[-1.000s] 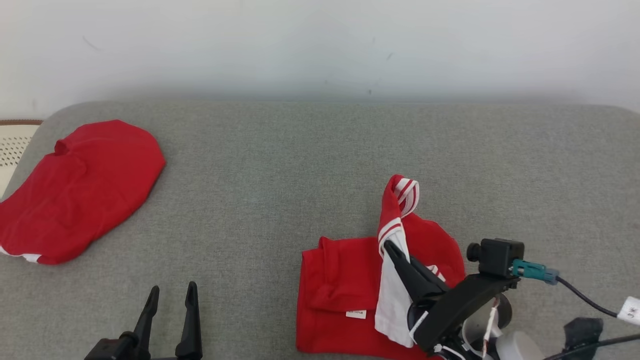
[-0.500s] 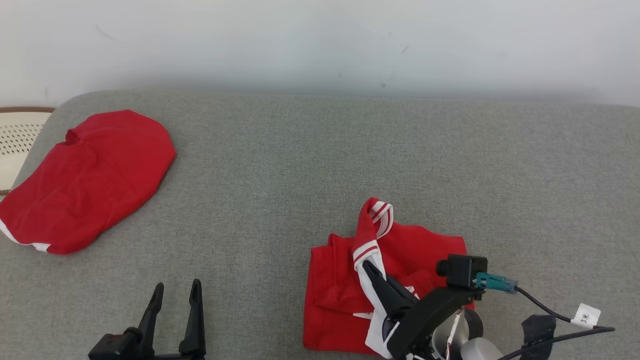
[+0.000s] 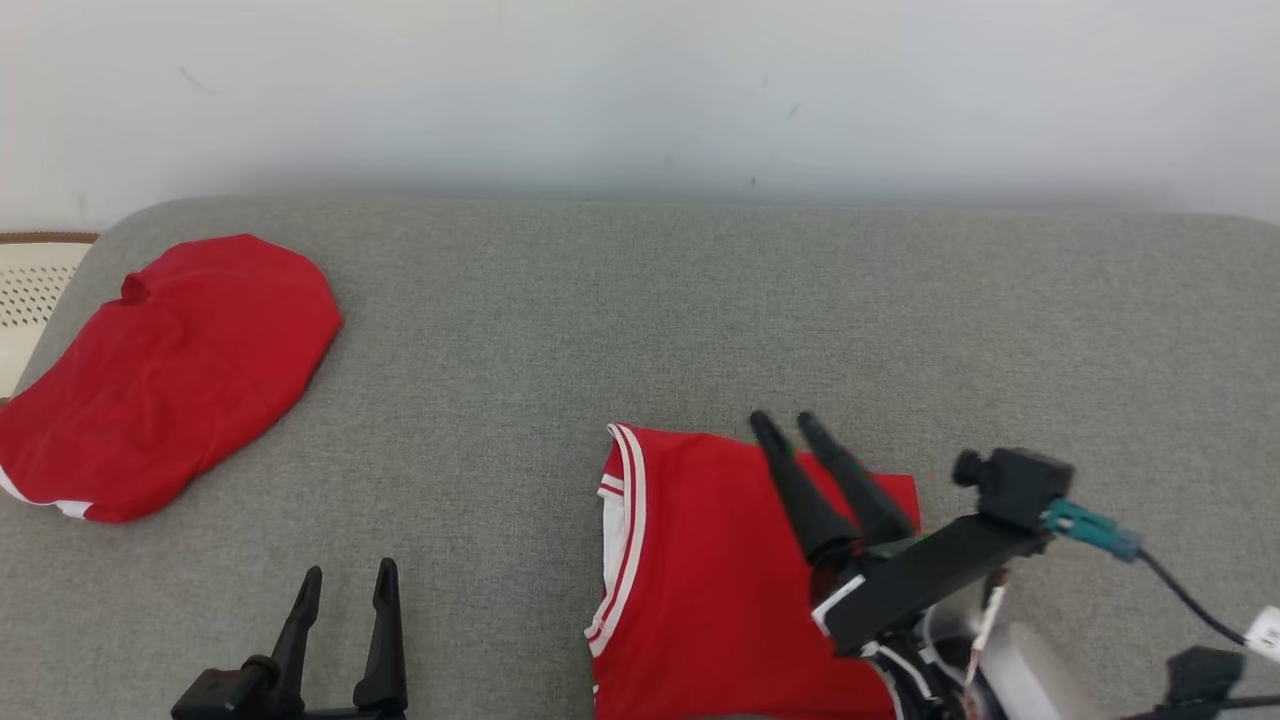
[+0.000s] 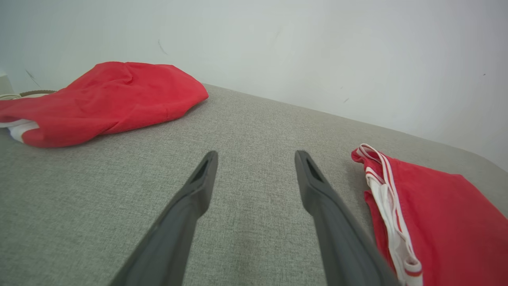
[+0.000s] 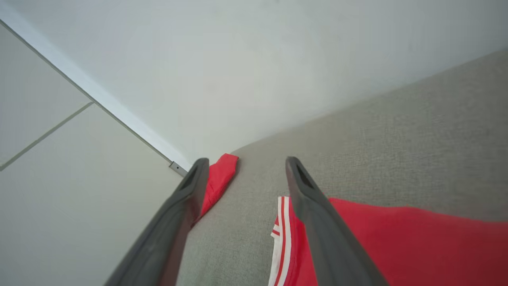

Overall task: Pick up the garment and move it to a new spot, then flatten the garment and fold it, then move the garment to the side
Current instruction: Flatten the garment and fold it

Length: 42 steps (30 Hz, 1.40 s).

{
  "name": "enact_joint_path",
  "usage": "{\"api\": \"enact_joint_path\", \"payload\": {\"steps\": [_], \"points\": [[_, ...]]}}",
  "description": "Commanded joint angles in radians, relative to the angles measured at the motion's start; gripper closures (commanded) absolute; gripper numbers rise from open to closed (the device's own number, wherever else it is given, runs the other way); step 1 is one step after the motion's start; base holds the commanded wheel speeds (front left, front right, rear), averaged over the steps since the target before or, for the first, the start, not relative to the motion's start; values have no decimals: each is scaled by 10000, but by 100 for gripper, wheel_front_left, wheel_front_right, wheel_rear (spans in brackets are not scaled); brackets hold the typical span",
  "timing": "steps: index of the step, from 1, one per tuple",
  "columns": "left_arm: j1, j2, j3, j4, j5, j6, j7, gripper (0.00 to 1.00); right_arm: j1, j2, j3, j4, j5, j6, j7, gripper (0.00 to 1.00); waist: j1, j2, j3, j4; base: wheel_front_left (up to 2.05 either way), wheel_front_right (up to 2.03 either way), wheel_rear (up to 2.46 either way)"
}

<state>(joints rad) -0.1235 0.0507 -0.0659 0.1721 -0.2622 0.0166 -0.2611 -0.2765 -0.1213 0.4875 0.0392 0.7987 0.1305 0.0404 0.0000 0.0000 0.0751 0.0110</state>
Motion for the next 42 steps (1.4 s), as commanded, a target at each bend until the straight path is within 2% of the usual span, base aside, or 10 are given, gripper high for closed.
{"api": "enact_joint_path", "payload": {"steps": [1, 4, 12, 17, 25, 41, 42], "points": [[119, 0, 47, -23, -3, 16, -57, 0, 19, -148, -103, -113, -47, 5, -100, 0, 0, 0, -14, -32, 0, 0, 0], [154, -1, 79, -40, 30, -10, -57, 0, 97, -456, -553, -366, -354, 5, -252, 0, 0, 0, -6, -81, 0, 0, 0], [198, 0, 90, -138, 48, 35, -57, 0, 677, -968, -2079, 21, -1826, 5, -170, 0, 0, 0, 48, -83, 0, 0, 0], [218, 0, 168, -211, 98, 48, -57, 0, 987, -886, -2633, 693, -2742, 5, -171, 0, 0, 0, 134, -138, 0, 0, 0], [159, 1, 201, -228, 87, 11, -57, 0, 920, -550, -2566, 2274, -3603, 5, -134, 0, 0, 0, 235, -174, 0, 0, 0], [-24, 1, 147, -154, 15, 42, -58, 0, 153, -178, -1975, 4770, -3348, 5, -260, 0, 0, 0, 377, 35, 0, 0, 0], [-31, -1, 145, -153, 8, 45, -58, 0, 111, -149, -1914, 4862, -3267, 5, -247, 14, 0, 0, 379, 44, 0, 0, 0]]}}
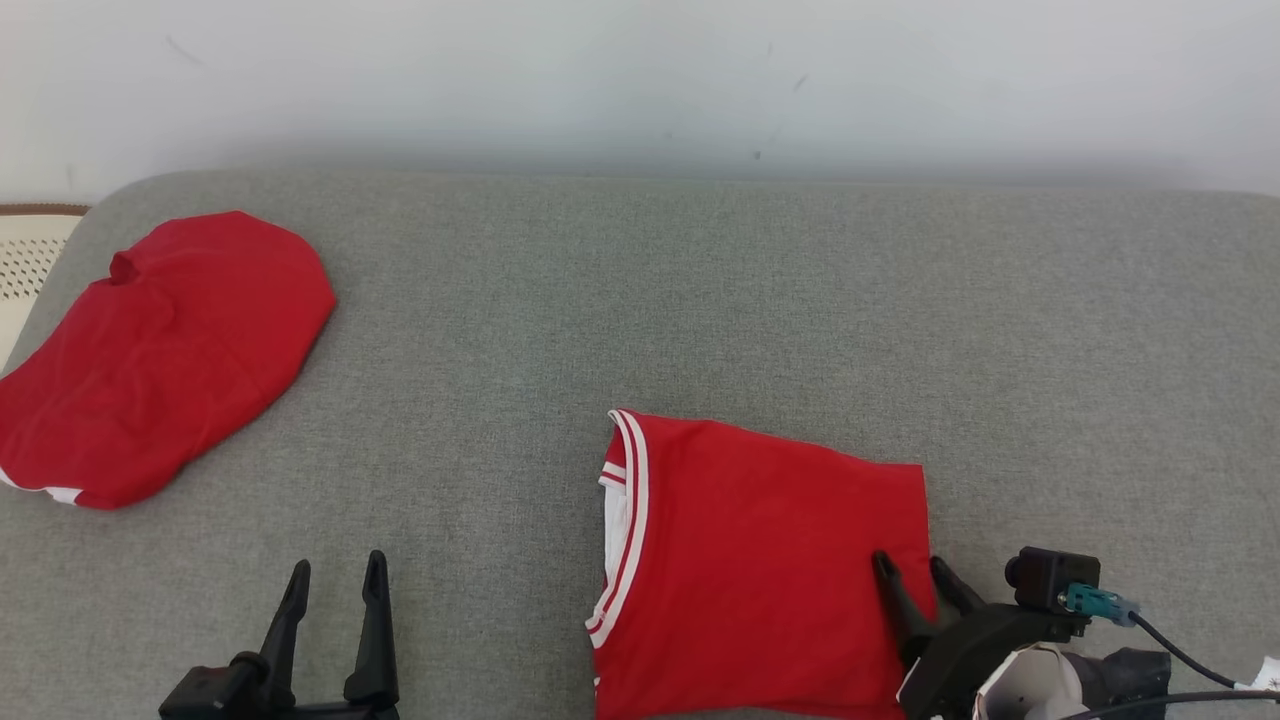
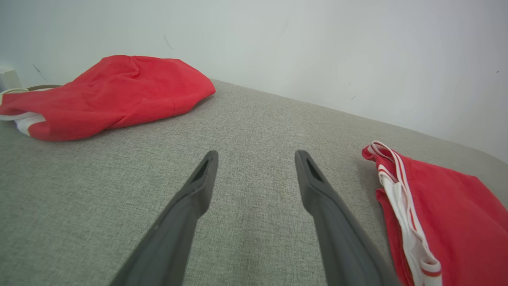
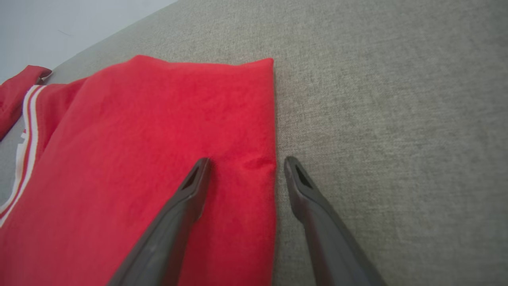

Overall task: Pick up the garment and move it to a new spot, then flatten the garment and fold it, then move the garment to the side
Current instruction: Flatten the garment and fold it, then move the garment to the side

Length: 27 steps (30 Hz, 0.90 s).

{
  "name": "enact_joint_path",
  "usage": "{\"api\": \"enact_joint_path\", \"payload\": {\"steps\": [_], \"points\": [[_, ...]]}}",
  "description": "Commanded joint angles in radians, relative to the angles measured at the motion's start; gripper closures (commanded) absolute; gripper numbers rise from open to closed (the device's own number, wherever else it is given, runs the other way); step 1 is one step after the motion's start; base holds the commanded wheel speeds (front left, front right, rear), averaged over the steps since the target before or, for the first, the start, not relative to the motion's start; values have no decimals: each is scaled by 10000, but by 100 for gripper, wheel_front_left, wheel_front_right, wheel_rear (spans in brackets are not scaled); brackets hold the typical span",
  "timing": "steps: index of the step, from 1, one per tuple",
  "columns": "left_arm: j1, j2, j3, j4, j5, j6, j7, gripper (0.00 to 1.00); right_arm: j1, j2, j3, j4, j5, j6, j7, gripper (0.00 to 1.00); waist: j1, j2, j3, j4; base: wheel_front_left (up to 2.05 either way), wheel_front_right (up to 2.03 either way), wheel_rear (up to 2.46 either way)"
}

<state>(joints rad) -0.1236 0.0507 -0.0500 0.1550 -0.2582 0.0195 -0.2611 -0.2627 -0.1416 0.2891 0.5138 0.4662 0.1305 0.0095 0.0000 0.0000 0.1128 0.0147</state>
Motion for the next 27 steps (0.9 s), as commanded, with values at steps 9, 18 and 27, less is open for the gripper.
{"api": "enact_joint_path", "payload": {"steps": [9, 18, 27], "points": [[40, -1, 49, -22, -29, 41, -58, 0, -391, -109, 392, 432, 505, 5, -257, 100, 0, 0, -49, -30, 0, 0, 0], [-6, -1, -6, -62, -53, 61, -56, 0, -1566, -696, 579, 320, 554, 5, -486, 100, 0, 0, -10, -103, 0, 0, 0], [-290, -1, -81, -197, 60, -6, -48, 0, -3586, -1973, 843, 580, 546, 5, -189, 100, 0, 0, 515, -121, 0, 0, 0]]}}
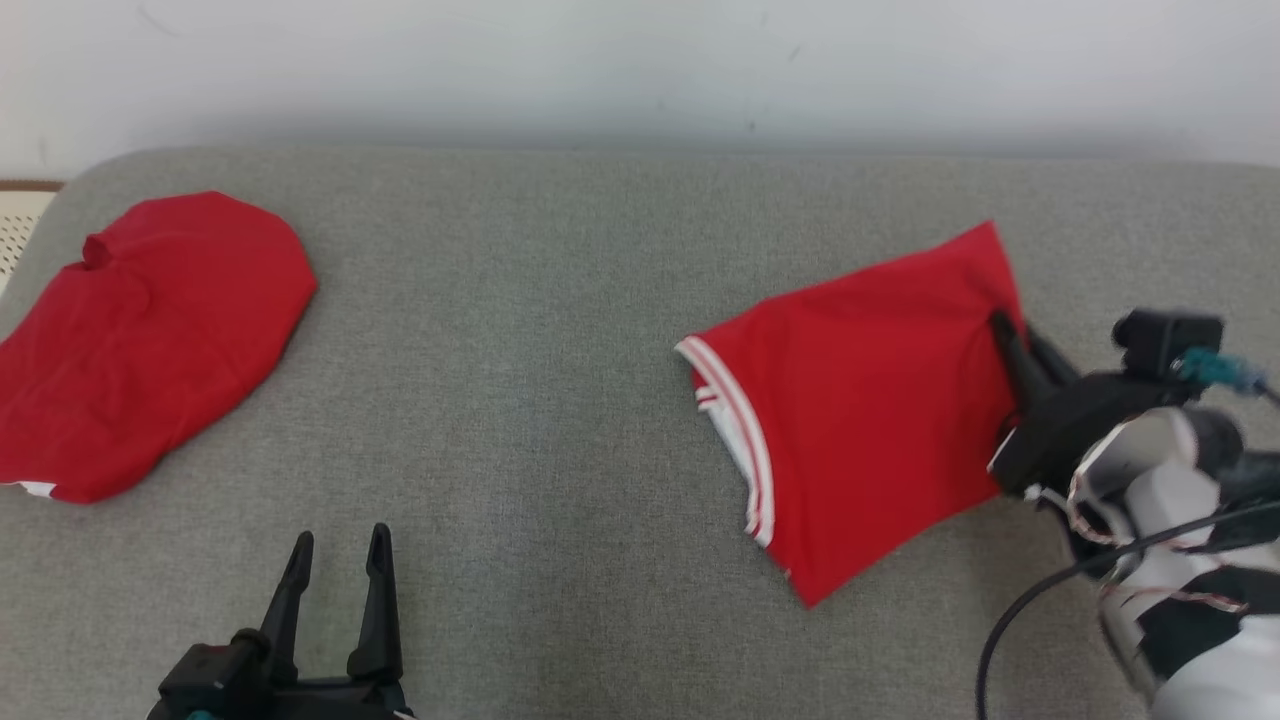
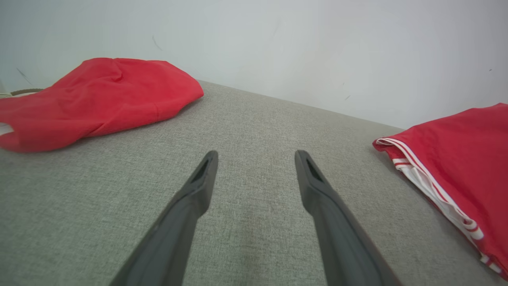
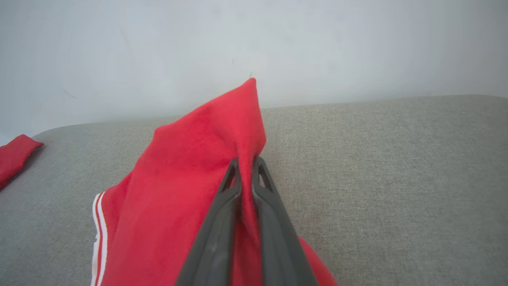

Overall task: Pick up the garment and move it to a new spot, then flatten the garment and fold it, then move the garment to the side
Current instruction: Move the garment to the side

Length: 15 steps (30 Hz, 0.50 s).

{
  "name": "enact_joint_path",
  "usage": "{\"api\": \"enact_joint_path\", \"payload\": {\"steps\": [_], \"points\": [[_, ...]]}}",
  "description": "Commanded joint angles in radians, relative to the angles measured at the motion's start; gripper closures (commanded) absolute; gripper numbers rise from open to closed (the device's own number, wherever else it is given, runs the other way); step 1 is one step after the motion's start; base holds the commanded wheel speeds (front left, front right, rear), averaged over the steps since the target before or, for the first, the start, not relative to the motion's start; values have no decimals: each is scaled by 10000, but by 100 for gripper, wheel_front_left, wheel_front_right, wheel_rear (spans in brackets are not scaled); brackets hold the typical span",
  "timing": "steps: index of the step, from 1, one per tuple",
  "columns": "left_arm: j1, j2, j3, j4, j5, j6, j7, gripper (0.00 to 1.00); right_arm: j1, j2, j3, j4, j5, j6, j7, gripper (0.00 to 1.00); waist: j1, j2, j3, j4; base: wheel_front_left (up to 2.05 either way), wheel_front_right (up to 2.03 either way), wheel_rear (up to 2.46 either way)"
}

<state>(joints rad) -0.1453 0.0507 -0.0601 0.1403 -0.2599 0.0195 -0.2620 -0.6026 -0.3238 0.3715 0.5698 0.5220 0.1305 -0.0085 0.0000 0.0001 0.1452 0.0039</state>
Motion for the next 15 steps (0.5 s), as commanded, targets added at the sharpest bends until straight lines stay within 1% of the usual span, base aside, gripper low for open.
{"api": "enact_joint_path", "payload": {"steps": [1, 2, 6, 10, 12, 13, 14, 15], "points": [[-127, 2, 43, -86, 113, -22, -39, 0, -408, -338, 49, 69, 16, 5, 39, 100, 0, -1, 302, -30, 0, 0, 0], [-127, 2, 43, -86, 113, -22, -39, 0, -408, -338, 49, 69, 16, 5, 39, 100, 0, -1, 302, -30, 0, 0, 0], [-338, 9, 110, -352, 299, -122, -39, 0, -1197, -1112, 89, 261, 85, 5, 58, 100, 0, -1, 775, -84, 0, 0, 0], [-542, 105, 203, -581, 443, -213, -39, 0, -1936, -1839, 200, 490, 120, 5, 67, 100, 0, -1, 1309, -179, 0, 0, 0], [-664, 167, 281, -700, 486, -248, -39, 0, -2174, -2100, 279, 575, 141, 5, 92, 100, 0, -1, 1530, -243, 0, 0, 0], [-696, 211, 297, -730, 523, -251, -37, 0, -2321, -2281, 308, 645, 109, 5, 108, 100, 0, -1, 1634, -275, 0, 0, 0], [-778, 267, 302, -782, 618, -300, -37, 0, -2578, -2602, 347, 841, 137, 5, 134, 100, 0, -1, 1825, -335, 0, 0, 0], [-831, 302, 278, -812, 663, -341, -39, 0, -2687, -2731, 384, 951, 160, 5, 123, 100, 0, -1, 1911, -363, 0, 0, 0]]}}
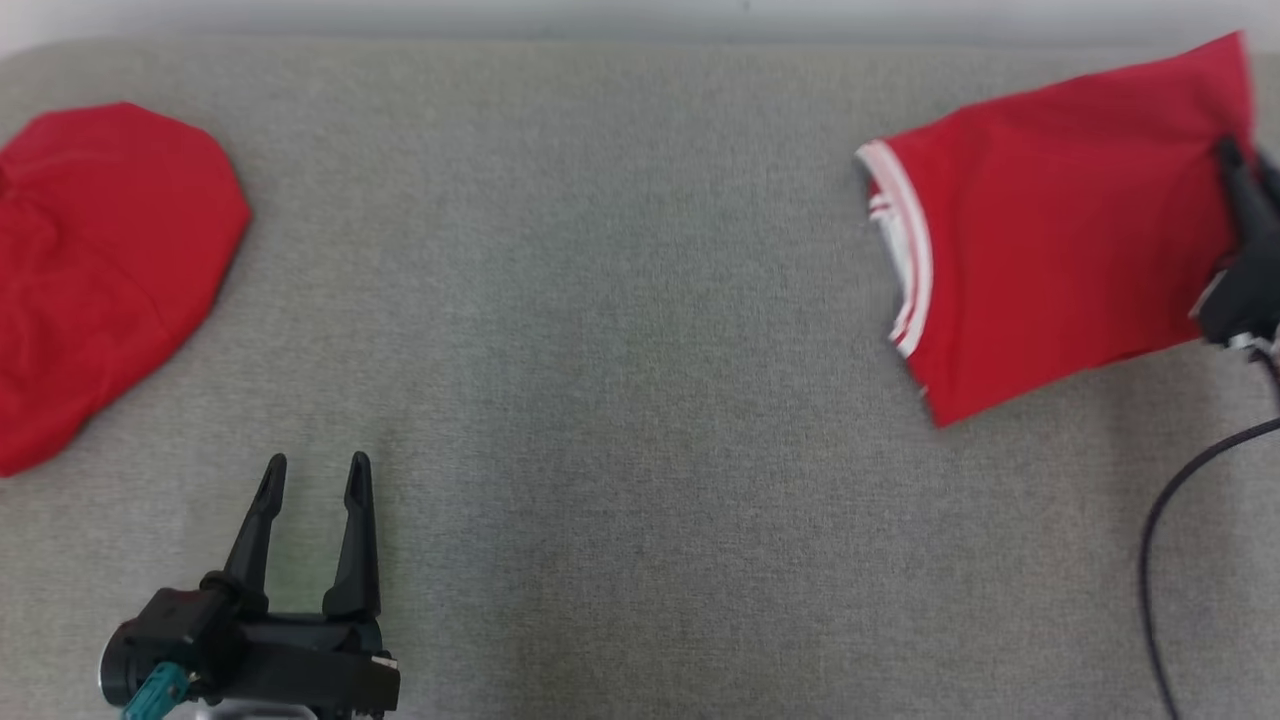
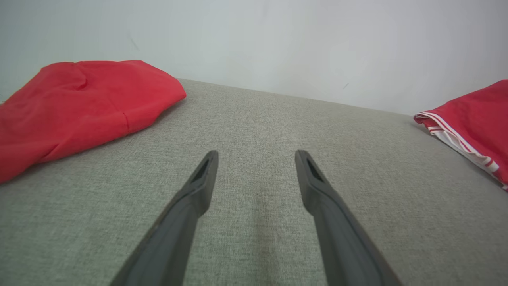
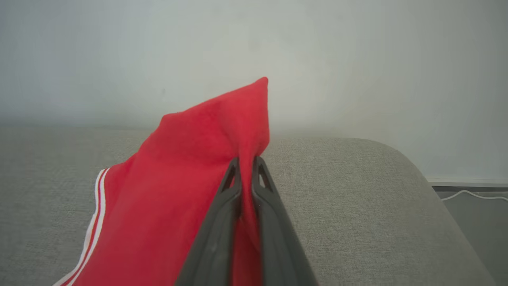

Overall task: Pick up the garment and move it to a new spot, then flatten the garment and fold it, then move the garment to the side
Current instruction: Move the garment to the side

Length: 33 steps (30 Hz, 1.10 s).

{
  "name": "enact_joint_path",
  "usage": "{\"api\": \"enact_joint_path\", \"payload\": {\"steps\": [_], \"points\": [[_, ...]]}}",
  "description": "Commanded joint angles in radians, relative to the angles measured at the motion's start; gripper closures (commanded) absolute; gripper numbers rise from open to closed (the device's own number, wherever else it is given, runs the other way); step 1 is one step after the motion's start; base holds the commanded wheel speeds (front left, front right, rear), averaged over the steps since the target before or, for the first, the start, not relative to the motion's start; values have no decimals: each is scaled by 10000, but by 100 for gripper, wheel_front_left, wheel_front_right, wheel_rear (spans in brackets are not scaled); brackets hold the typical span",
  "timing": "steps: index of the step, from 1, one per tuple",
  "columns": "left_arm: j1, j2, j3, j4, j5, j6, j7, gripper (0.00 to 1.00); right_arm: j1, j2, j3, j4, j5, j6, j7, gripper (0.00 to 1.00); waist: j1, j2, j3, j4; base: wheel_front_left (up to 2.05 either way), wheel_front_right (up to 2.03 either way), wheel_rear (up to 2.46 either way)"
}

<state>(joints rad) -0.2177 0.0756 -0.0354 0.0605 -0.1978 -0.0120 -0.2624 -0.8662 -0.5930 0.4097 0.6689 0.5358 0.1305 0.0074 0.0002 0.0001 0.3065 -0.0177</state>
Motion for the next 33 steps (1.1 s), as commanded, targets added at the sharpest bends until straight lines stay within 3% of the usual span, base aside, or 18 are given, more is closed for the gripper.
{"api": "enact_joint_path", "payload": {"steps": [1, 17, 25, 26, 27, 33], "points": [[-148, 90, 0, -50, 100, -34, -35, 0, -145, -190, 54, 92, 6, 5, -31, 100, -2, -1, 369, -162, 0, 0, 0], [-503, 471, -20, -689, 305, 2, 32, 0, -1876, -1941, 1076, 1572, -256, 3, 52, 100, -2, -1, 1119, -287, 0, 0, 0], [-388, 587, -10, -977, 317, 126, 128, 0, -2344, -1890, 1526, 2102, -211, 3, 20, 100, -2, -1, 1207, -378, 0, 0, 0], [-381, 594, -15, -1007, 321, 139, 144, 0, -2384, -1876, 1587, 2194, -317, 2, 47, 59, -2, -1, 1217, -397, 0, 0, 0], [-378, 603, -22, -1032, 322, 145, 146, 0, -2430, -1833, 1655, 2324, -370, 2, 118, 0, -2, -1, 1224, -412, 0, 0, 0], [-393, 638, -51, -1086, 296, 208, 175, 0, -2730, -1714, 1774, 2651, -628, 3, -309, 0, -2, -1, 1221, -459, 0, 0, 0]]}}
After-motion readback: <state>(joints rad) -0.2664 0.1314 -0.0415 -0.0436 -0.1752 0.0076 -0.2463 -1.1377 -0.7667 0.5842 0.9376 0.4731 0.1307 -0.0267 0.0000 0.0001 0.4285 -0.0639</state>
